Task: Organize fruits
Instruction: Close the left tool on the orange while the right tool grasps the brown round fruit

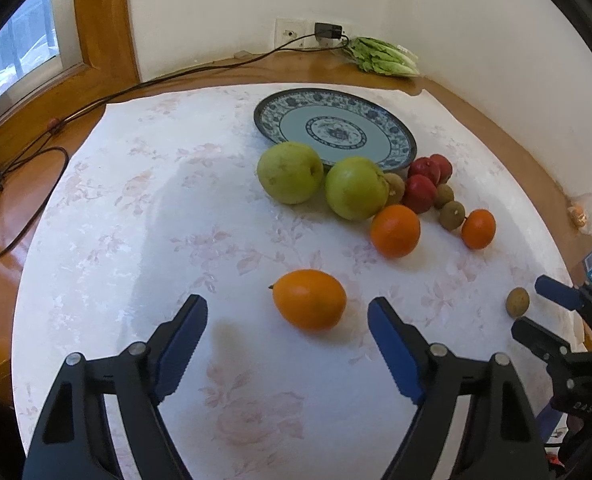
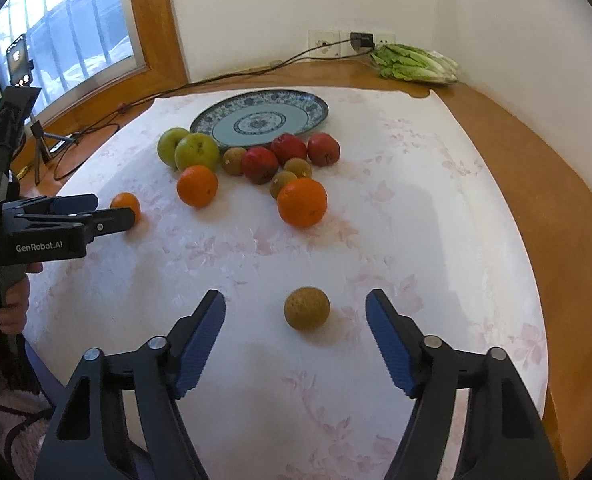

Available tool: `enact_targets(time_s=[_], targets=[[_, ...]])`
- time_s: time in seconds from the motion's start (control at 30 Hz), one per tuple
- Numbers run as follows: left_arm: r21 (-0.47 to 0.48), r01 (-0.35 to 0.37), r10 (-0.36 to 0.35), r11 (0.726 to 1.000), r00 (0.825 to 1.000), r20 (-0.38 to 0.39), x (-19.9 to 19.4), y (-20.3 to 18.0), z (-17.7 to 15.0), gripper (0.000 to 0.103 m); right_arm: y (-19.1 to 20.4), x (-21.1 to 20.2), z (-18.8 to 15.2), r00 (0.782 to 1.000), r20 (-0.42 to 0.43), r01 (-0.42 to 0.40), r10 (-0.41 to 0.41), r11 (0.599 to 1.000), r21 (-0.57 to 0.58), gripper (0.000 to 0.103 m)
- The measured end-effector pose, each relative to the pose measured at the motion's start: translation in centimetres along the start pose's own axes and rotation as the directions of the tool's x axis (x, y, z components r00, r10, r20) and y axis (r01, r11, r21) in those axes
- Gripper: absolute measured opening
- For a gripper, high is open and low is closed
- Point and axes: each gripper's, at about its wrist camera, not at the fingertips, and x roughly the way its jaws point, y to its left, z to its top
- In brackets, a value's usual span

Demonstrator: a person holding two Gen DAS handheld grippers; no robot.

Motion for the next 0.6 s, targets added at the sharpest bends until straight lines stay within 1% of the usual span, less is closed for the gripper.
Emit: enact_targets(time_s=[0.17,0.33,0.4,0.6], targets=[[0.012,-0.010,0.010,1.000,1.000,0.011,0.03,-0.20,0.01,0.082,-0.10,0.20,-0.28,1.000,-0.015,-0.004,0.004,1.000,0.001,0.068],[0.007,0.006,-0.006,1.000,1.000,-0.005,0.53,-0.23,-0.05,0.074,-0.32,0.70,-0.36,0.999,-0.034,-0.011,0.011,1.000,0.010,0.064],[-0.001,0.013,-0.013,1.000,1.000,-0.002,0.56,-0.09,-0.04,0.071,-0.37,0.82,-0.37,0.999,-0.039,-0.017,0.017,1.000,0.013,0.061],[-0.007,0.027,-0.027,1.000,1.000,-0.013,0.79,0.01,0.02,0.068,-0.41,1.05,-0.46,0.999,-0.046,-0.023,0.023,1.000,0.015,0.059]])
